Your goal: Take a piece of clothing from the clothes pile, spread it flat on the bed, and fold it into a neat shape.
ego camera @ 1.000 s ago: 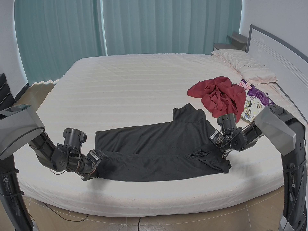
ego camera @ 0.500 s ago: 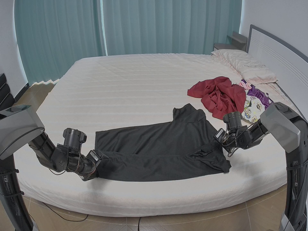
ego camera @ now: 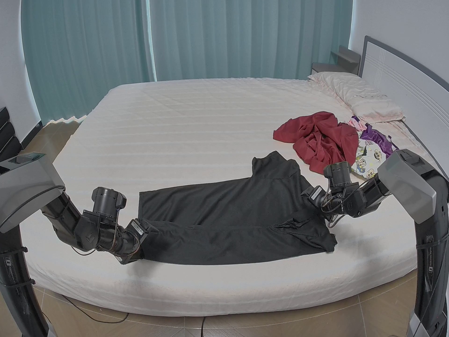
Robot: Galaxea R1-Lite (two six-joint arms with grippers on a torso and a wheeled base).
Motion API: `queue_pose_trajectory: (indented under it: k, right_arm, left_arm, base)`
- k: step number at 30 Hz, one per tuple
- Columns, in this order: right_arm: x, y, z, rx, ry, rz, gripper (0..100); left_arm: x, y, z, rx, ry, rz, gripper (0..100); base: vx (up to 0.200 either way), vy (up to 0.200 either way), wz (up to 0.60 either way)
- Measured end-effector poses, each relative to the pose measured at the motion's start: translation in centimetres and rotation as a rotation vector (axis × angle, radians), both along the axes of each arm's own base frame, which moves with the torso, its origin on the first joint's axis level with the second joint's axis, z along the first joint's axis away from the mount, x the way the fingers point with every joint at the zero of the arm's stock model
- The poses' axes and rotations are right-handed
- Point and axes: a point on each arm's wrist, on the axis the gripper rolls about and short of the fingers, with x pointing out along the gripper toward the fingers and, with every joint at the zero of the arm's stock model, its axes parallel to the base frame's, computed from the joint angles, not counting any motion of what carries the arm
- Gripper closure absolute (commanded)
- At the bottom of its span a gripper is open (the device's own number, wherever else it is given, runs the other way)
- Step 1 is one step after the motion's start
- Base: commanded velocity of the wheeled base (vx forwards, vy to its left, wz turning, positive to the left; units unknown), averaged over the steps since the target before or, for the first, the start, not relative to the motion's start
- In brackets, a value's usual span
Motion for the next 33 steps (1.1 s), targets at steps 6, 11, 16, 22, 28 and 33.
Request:
queue_pose_trajectory:
  k: [6,11,16,22,28,33]
  right_arm:
    - [0.7,0.3,-0.5,0.001,-0.01,0.001,0]
    - [1.2,0.4,-1.4,-0.002,-0.013,-0.005,0]
    - [1.5,0.4,-1.9,0.0,-0.029,-0.008,100]
    - [1.5,0.4,-2.3,-0.004,-0.027,-0.009,100]
    - [1.1,0.3,-2.5,-0.012,-0.014,-0.021,100]
    - [0.8,0.3,-2.0,-0.011,-0.014,-0.025,100]
  left_arm:
    - [0.0,0.0,0.0,0.001,-0.001,0.0,0]
    - [0.0,0.0,0.0,0.001,-0.001,0.002,0]
    - [0.0,0.0,0.0,0.002,-0.001,0.001,0]
    - [0.0,0.0,0.0,0.001,-0.001,0.002,0]
    - [0.0,0.0,0.0,0.001,0.0,0.002,0]
    - [0.0,0.0,0.0,0.001,-0.001,0.003,0]
  base:
    - [0.0,0.0,0.0]
    - [0.0,0.0,0.0]
    - [0.0,0.0,0.0]
    - [0.0,0.0,0.0]
    - [0.0,0.0,0.0]
    - [0.0,0.0,0.0]
